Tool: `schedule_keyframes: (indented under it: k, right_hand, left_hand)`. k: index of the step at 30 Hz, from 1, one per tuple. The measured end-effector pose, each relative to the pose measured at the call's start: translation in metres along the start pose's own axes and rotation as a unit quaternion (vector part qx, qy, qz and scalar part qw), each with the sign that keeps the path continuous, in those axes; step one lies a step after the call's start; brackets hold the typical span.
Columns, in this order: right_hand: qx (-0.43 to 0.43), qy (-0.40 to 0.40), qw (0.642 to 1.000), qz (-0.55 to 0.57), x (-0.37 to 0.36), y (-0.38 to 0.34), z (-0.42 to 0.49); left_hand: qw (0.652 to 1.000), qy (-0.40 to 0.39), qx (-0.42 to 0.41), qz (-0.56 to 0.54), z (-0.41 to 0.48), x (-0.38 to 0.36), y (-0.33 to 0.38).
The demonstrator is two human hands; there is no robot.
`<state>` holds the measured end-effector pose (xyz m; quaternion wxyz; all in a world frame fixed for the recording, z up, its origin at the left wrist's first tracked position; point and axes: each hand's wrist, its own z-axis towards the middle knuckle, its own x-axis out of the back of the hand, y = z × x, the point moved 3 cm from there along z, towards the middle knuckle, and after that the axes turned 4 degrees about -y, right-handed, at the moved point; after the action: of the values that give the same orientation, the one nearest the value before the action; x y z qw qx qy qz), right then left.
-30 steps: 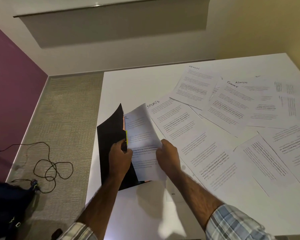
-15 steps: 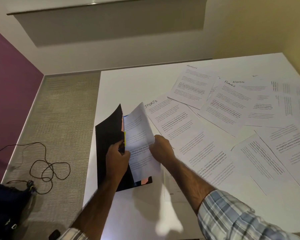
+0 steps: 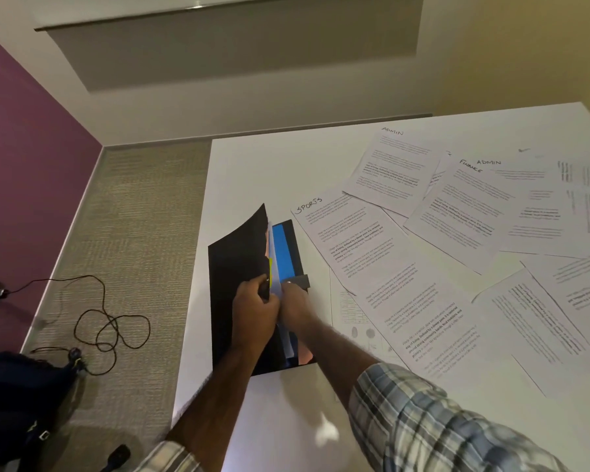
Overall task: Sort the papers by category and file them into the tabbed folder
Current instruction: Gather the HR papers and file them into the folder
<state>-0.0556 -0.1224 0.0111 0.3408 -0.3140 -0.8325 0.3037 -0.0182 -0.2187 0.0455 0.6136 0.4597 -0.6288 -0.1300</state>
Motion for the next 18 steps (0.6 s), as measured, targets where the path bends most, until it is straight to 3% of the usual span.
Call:
schedule_keyframes:
  k: [7, 12, 18]
  right_hand:
    - [-0.001, -0.002, 1.000, 0.019, -0.002, 0.009, 0.003]
    - [0.010, 0.039, 0.999, 0.034, 0.011, 0.019, -0.007]
    - [-0.023, 0.058, 0.998, 0.010, 0.030, 0.042, -0.014]
  left_hand:
    - [0.999, -0.018, 0.015, 0.029, 0.002, -0.008, -0.002]
    - [0.998, -0.022, 0.038, 0.053, 0.003, -0.023, 0.000]
    - [0.984, -0.037, 0.039, 0.168, 0.001, -0.054, -0.004]
